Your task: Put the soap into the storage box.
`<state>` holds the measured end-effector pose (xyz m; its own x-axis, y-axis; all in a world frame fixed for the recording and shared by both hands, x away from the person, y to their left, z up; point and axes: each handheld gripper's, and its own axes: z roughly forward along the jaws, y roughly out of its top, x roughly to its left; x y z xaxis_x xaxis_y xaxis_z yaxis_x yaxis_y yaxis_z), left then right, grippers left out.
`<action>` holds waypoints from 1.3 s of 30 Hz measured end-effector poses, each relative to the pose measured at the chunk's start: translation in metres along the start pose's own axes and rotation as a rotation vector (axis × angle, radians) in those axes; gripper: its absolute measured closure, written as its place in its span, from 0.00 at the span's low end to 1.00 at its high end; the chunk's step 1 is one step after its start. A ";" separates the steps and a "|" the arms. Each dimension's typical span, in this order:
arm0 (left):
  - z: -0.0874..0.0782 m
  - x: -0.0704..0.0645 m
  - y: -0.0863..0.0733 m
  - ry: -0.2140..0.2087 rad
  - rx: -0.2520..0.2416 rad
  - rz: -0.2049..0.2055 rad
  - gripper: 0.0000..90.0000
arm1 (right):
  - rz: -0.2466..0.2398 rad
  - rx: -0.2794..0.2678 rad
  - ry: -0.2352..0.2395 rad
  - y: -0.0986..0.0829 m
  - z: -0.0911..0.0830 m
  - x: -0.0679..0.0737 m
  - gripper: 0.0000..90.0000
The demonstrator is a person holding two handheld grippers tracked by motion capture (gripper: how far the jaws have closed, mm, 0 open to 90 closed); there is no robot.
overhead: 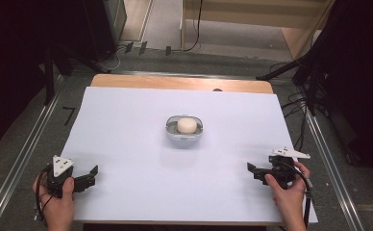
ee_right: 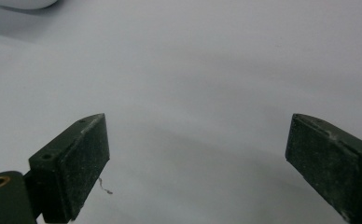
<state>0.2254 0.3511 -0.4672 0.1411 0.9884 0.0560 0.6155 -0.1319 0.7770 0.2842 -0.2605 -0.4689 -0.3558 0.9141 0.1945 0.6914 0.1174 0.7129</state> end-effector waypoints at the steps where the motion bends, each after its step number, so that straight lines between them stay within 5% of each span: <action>1: 0.000 0.000 0.000 0.000 0.000 0.000 0.09 | 0.001 -0.003 -0.001 -0.001 -0.002 -0.002 0.07; 39: 0.000 0.000 0.000 0.000 -0.005 0.000 0.09 | 0.064 -0.027 -0.088 -0.054 -0.055 -0.063 0.07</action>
<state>0.2253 0.3508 -0.4674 0.1411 0.9884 0.0554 0.6113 -0.1310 0.7804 0.2353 -0.3459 -0.4826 -0.2540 0.9501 0.1808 0.6933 0.0485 0.7190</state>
